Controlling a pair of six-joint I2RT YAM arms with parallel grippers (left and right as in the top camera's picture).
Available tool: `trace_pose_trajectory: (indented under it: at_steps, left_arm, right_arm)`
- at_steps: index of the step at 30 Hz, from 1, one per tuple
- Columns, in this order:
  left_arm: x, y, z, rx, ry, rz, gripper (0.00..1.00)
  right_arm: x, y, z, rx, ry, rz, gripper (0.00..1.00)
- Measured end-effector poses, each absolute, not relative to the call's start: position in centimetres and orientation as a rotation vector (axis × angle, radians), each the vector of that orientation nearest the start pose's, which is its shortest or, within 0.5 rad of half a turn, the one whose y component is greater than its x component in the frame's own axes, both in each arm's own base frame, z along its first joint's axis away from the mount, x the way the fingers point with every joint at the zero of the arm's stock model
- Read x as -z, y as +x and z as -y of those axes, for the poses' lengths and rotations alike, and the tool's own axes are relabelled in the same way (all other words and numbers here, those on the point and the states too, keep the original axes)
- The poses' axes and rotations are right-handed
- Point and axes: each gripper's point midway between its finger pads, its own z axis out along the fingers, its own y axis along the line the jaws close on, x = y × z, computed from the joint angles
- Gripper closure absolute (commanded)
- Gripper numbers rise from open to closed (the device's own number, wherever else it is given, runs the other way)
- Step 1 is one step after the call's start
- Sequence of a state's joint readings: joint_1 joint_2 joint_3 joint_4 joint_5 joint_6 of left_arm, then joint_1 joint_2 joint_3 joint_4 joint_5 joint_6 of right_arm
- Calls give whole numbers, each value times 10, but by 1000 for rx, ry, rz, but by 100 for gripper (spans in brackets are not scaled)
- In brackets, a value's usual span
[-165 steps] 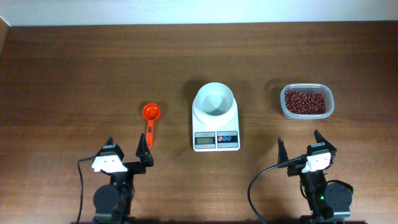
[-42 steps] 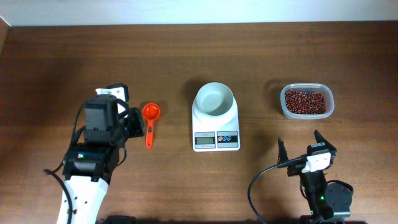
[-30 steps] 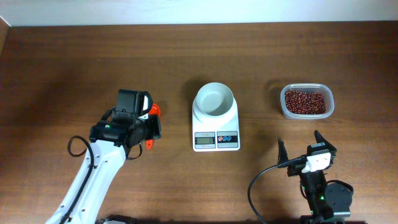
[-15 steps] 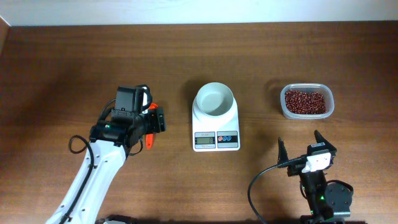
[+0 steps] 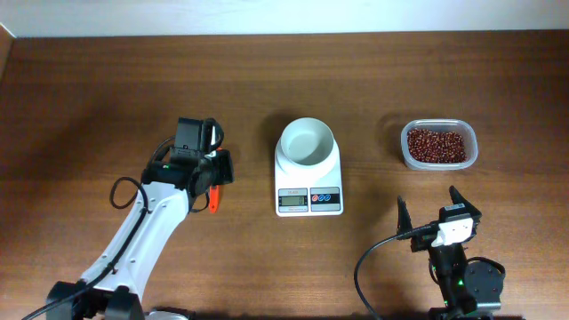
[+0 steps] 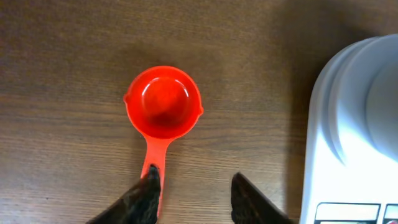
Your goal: Scoop item into bowl and weigh 50g on scale
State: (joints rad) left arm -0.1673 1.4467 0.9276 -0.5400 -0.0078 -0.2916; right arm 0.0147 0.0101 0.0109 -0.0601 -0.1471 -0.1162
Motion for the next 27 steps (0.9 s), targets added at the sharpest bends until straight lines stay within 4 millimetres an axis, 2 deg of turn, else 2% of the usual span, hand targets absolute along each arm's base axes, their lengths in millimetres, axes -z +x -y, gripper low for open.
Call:
trace_pose_trajectory:
  at_steps: [1,3,7,12,19,27]
  left_arm:
    - [-90,345,57,142,-166,-2637,41]
    - [-80,345,54,117,-168,-2666,39]
    - [-42,336,43,0,-180,-2783,34]
    - [-14,326,40,-44,-177,-2879,35]
    - [-16,332,41,-34,-178,-2854,34]
    - [-15,329,41,-38,-177,-2864,33]
  right_arm:
    - [-162,244,-29,-42,-219,-1615,1]
    - [-162,244,-29,-42,-218,-1615,1]
    - [-162,244,-29,-43,-218,-1615,1]
    - [-162,244,-29,-42,-218,-1615,1]
    - [-162,244,-29,-42,-219,-1615,1]
    - [-162,244,-29,-42,-218,-1615,1]
